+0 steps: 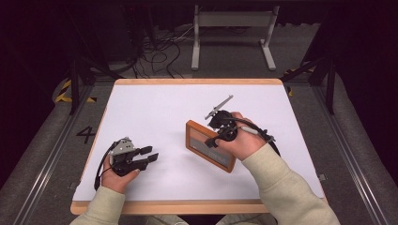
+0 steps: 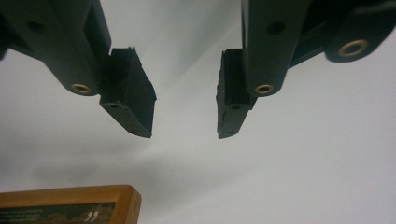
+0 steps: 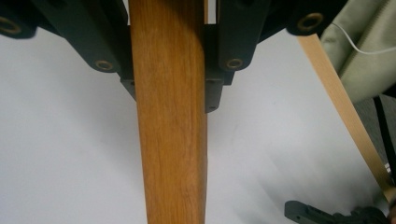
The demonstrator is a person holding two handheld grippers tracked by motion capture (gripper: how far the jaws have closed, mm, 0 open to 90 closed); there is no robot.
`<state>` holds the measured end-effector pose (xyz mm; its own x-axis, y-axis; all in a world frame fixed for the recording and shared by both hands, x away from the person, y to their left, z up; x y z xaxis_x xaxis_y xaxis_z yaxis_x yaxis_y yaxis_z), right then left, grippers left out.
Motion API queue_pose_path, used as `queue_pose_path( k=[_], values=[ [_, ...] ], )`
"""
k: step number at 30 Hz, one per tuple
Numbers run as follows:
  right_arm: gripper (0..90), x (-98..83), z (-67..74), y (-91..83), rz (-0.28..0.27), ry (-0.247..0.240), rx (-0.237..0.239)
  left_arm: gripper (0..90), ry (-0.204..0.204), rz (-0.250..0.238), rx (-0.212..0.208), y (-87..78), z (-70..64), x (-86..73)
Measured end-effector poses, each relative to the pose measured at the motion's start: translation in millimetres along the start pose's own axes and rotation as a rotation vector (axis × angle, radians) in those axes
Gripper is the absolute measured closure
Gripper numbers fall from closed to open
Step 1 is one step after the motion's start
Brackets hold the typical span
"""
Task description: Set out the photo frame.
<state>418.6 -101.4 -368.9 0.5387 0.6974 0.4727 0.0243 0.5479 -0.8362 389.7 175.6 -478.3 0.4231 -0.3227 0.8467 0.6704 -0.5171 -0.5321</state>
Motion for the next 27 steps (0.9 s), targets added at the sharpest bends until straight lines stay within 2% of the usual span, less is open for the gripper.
queue_pose_path(
  k=[1, 2, 3, 7, 12, 17, 27],
  values=[
    [71.7, 2.2, -2.1, -0.7, 0.012, -0.03, -0.001, 56.3, -0.005, 0.002, 0.003, -1.1, 0.3, -1.1],
    [71.7, 6.4, -5.1, -1.7, 0.031, -0.084, -0.001, 55.8, -0.005, 0.002, 0.008, -1.5, 0.9, -1.7],
    [71.7, 6.4, -5.1, -1.7, 0.031, -0.084, -0.001, 55.8, -0.005, 0.003, 0.01, -2.4, 1.4, -2.4],
    [71.8, 15.1, -10.6, -2.0, 0.074, -0.193, 0.025, 55.7, -0.01, 0.003, 0.019, -5.1, 2.9, -4.7],
    [71.9, 22.7, -20.0, -0.4, 0.106, -0.278, 0.076, 55.8, -0.016, 0.003, 0.023, -7.7, 4.3, -6.8],
    [71.9, 28.0, -33.8, 3.9, 0.116, -0.346, 0.129, 55.9, -0.023, 0.006, 0.021, -7.9, 4.2, -7.7],
    [71.9, 31.0, -56.3, 13.7, 0.132, -0.428, 0.187, 56.1, -0.02, 0.006, 0.017, -5.0, 4.2, -6.7]
  ],
)
Point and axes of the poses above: each handheld gripper's, and its own axes: y roughly forward along the jaws, x roughly out of its top, z roughly to its left, the point moved 5 cm from there along y, roughly forward along the jaws, and after that the axes turned 14 degrees about x, right-handed, at the moved point
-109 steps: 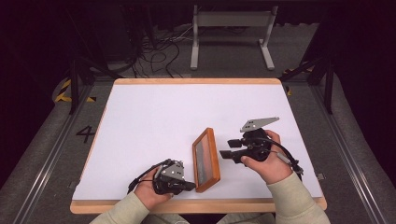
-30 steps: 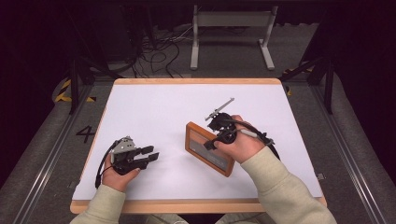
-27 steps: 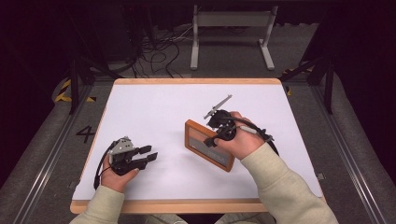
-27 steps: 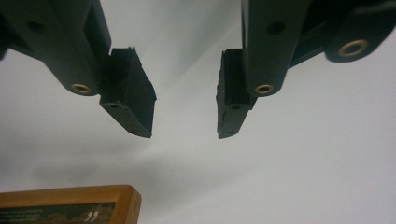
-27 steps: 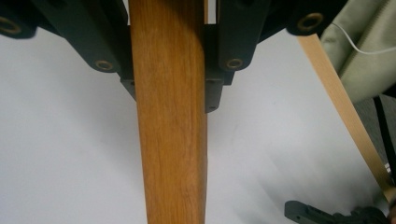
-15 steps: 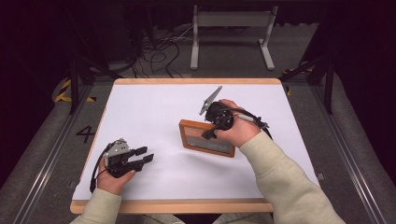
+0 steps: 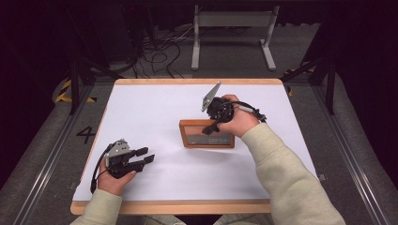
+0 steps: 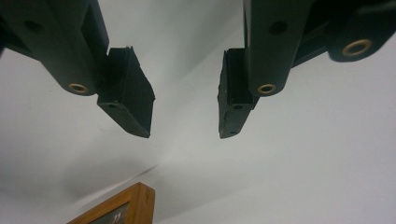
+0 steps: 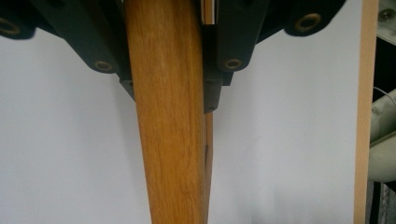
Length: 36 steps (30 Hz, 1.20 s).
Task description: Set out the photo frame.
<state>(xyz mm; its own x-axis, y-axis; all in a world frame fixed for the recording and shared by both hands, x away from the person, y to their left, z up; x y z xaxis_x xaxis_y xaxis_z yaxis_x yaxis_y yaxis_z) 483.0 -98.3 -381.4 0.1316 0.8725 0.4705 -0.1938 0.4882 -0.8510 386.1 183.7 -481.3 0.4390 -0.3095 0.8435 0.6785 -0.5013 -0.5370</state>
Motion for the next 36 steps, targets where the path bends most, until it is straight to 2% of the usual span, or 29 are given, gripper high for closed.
queue_pose_path(
  k=[8, 12, 15, 18, 23, 26, 28, 29, 30, 31, 33, 34, 36],
  values=[
    [71.8, -10.6, -13.7, 7.2, 0.017, -0.037, 0.021, 56.2, 0.0, 0.005, -0.012, 1.7, -1.6, 0.8],
    [71.7, -18.9, -20.4, 9.5, 0.043, -0.031, 0.032, 56.4, 0.014, -0.002, -0.011, 3.1, -1.2, 1.5],
    [71.7, -21.3, -22.0, 9.7, 0.054, -0.039, 0.04, 56.5, 0.005, 0.002, -0.013, 3.7, -2.1, 1.2],
    [71.5, -21.7, -23.8, 9.8, 0.047, -0.084, 0.058, 56.5, 0.006, 0.006, -0.019, 3.7, -3.3, 1.1],
    [70.4, -22.6, -26.7, 9.6, 0.032, -0.078, 0.065, 56.5, 0.01, 0.003, -0.014, 3.4, -2.9, 1.2],
    [66.2, -23.0, -27.1, 8.3, 0.035, -0.061, 0.041, 56.5, 0.012, 0.001, -0.015, 3.7, -2.8, 1.6],
    [54.8, -23.1, -30.6, 5.7, 0.032, -0.045, -0.015, 56.5, 0.015, 0.002, -0.018, 4.7, -3.2, 1.8],
    [47.6, -24.0, -33.1, 4.5, 0.031, -0.036, -0.058, 56.5, 0.018, 0.005, -0.019, 5.4, -3.8, 1.7],
    [47.6, -24.0, -33.1, 4.5, 0.031, -0.036, -0.058, 56.5, 0.018, 0.005, -0.019, 5.4, -3.8, 1.7],
    [44.8, -24.7, -34.6, 4.5, 0.018, -0.014, -0.083, 56.5, 0.019, 0.004, -0.021, 5.5, -3.9, 1.6],
    [37.1, -26.4, -37.8, 3.5, 0.005, 0.001, -0.107, 56.5, 0.016, 0.005, -0.02, 5.0, -3.3, 1.0],
    [37.1, -26.4, -37.8, 3.5, 0.005, 0.001, -0.107, 56.5, 0.016, 0.005, -0.02, 5.0, -3.3, 1.0],
    [31.1, -26.4, -40.6, 1.3, -0.022, 0.02, -0.135, 56.5, 0.011, 0.006, -0.022, 4.9, -2.9, 0.4]
  ],
)
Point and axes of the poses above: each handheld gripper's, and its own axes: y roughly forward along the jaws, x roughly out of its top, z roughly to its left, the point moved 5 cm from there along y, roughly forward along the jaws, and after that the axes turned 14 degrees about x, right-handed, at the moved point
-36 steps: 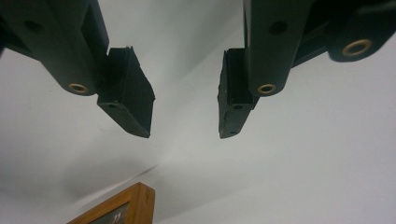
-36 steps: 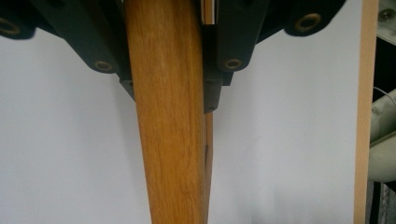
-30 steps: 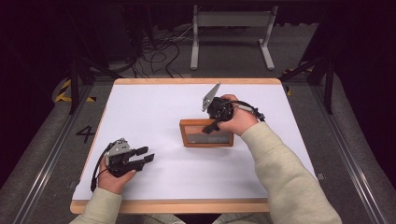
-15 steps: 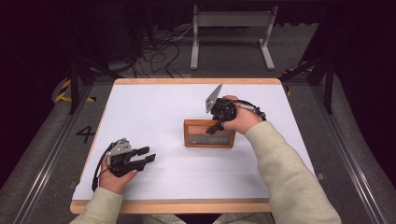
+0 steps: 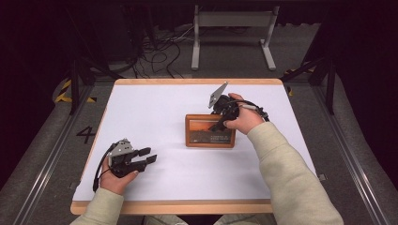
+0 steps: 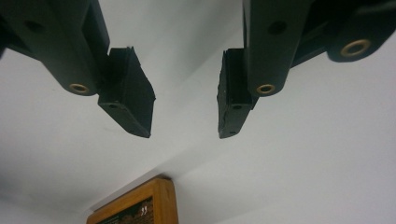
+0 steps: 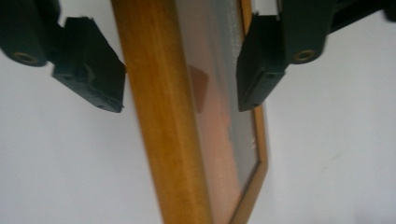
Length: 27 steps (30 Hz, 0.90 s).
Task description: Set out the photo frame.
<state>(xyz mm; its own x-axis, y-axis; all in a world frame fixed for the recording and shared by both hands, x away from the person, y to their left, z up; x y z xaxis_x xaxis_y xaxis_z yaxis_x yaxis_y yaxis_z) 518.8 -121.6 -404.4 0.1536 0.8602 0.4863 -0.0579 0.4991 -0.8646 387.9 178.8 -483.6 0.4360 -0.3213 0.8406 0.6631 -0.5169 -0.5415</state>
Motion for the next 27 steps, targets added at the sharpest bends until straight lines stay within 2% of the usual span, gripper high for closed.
queue_pose_path(
  k=[5, 7, 9, 12, 14, 16, 18, 19, 22, 24, 27],
  values=[
    [22.1, 0.7, -0.2, -7.2, -0.054, 0.024, -0.034, 56.3, -0.004, 0.002, 0.003, -1.9, 0.8, -1.5],
    [20.3, 0.2, 1.7, -12.2, -0.083, 0.053, -0.05, 55.1, -0.01, 0.005, -0.001, -1.7, 0.5, -1.8],
    [19.5, 0.4, 5.4, -19.9, -0.113, 0.064, -0.083, 51.1, -0.01, 0.019, 0.0, -1.0, -0.8, -2.2],
    [18.2, 0.9, 15.0, -30.7, -0.146, 0.079, -0.095, 46.5, -0.004, 0.024, 0.002, -0.9, -2.4, -2.0],
    [15.1, -2.6, 21.0, -37.0, -0.149, 0.168, -0.107, 44.4, -0.009, 0.028, 0.004, -1.6, -2.8, -2.0],
    [15.7, -3.1, 27.5, -44.1, -0.156, 0.096, -0.12, 41.8, -0.006, 0.026, 0.007, -1.1, -2.0, -1.5],
    [13.3, -5.9, 32.8, -48.5, -0.152, 0.101, -0.117, 39.7, -0.01, 0.026, 0.008, -0.6, -2.4, -1.4],
    [9.8, -8.8, 38.2, -54.9, -0.164, 0.103, -0.135, 37.5, -0.015, 0.032, 0.008, -0.7, -3.1, -1.5],
    [8.7, -11.7, 42.9, -60.6, -0.178, 0.111, -0.137, 37.4, 0.0, 0.027, 0.015, -1.1, -3.4, -0.2],
    [7.4, -16.4, 48.7, -67.3, -0.198, 0.133, -0.15, 37.4, 0.006, 0.021, 0.016, -1.5, -4.2, 0.5],
    [7.4, -23.6, 56.9, -75.6, -0.217, 0.136, -0.17, 36.5, 0.011, 0.02, 0.018, -2.0, -3.9, 1.0]
  ],
)
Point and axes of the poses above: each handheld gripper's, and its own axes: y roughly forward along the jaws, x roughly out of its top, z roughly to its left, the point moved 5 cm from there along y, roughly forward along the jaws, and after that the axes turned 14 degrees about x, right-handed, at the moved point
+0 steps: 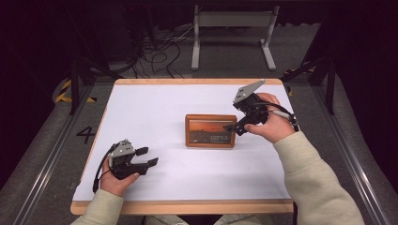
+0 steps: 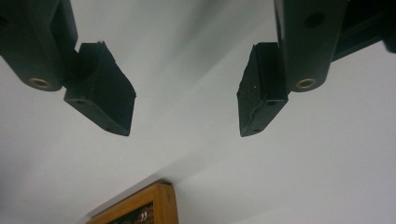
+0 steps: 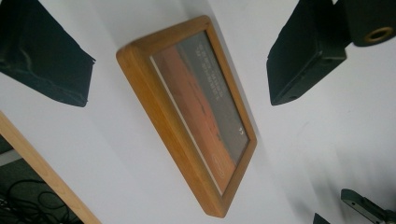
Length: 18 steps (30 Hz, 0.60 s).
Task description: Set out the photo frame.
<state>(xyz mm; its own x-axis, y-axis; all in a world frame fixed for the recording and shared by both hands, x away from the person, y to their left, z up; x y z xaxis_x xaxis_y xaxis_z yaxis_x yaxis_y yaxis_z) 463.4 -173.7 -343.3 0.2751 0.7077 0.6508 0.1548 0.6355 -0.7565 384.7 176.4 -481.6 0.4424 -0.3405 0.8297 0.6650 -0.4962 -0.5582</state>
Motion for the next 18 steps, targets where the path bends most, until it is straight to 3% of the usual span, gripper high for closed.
queue_pose_path(
  k=[4, 12, 18],
  values=[
    [7.4, -11.2, 6.8, -12.1, -0.03, 0.016, -0.024, 34.5, -0.005, 0.007, 0.001, 0.7, 0.2, -0.4],
    [7.4, -41.8, 18.2, -23.0, -0.029, 0.05, -0.055, 32.9, 0.001, 0.0, 0.003, -0.5, 0.8, -0.1],
    [7.4, -66.2, 22.2, -27.8, -0.075, 0.085, -0.091, 31.4, 0.007, -0.001, 0.005, -0.7, 0.9, 0.1]
  ],
)
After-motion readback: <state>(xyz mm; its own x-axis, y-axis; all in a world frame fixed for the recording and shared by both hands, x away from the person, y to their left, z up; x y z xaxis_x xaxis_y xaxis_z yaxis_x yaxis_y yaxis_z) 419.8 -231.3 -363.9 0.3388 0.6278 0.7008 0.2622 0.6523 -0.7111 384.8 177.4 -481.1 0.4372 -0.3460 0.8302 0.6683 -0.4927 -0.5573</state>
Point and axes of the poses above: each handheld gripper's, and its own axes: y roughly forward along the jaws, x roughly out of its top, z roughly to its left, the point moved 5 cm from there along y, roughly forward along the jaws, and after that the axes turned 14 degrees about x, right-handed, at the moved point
